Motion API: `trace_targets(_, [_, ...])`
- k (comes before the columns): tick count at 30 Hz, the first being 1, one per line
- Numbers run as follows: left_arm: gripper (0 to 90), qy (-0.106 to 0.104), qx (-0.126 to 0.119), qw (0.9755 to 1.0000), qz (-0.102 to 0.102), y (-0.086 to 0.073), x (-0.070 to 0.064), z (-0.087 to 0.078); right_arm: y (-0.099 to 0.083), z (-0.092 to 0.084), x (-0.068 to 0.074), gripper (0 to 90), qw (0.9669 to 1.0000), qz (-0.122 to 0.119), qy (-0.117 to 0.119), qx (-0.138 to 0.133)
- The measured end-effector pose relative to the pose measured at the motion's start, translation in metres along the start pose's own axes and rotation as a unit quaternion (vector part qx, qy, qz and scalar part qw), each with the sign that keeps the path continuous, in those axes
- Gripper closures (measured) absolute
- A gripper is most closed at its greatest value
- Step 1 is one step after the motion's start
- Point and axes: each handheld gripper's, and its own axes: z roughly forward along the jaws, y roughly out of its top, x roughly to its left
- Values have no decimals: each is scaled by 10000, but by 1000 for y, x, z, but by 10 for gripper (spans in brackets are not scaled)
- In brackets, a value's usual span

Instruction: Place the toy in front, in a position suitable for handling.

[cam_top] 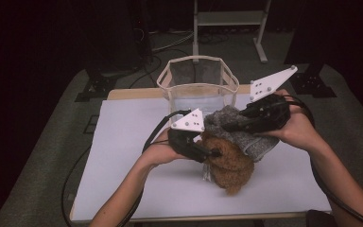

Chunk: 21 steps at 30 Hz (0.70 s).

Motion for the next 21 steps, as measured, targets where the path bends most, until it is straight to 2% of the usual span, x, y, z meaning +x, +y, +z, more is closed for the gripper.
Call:
trace_targets(3, [335, 20, -9, 10000, -67, -4, 2, -5, -12, -15, -4, 750, 9998, 131, -96, -139])
trace_targets(4, [335, 41, -11, 10000, -80, -5, 3, -7, -12, -15, -4, 750, 9998, 131, -96, -139])
trace_targets(7, [332, 53, -4, 9999, -123, -7, 4, -9, -27, -27, -8, 750, 9991, 296, -106, -290])
trace_targets(11, [326, 43, 66, 9999, -64, -6, 3, -9, -35, -26, -10, 749, 9987, 414, -66, -278])
trace_targets(15, [329, 24, 109, 9999, 7, -2, 2, -7, -22, -18, -7, 749, 9996, 248, -74, -124])
trace_targets(16, [329, -11, 101, 9999, 66, 0, 0, -4, -9, -10, -4, 749, 9999, 126, -10, -20])
trace_targets(18, [329, -17, 112, 9999, 110, 2, -1, -2, -5, -6, -4, 749, 10000, 84, 1, 20])
trace_targets(20, [329, -40, 119, 9998, 135, 2, -2, -1, 8, 10, -4, 748, 9999, 20, 142, 91])
trace_targets(21, [328, -32, 122, 9998, 130, 2, -2, -1, 9, 13, -4, 748, 9998, 25, 159, 98])
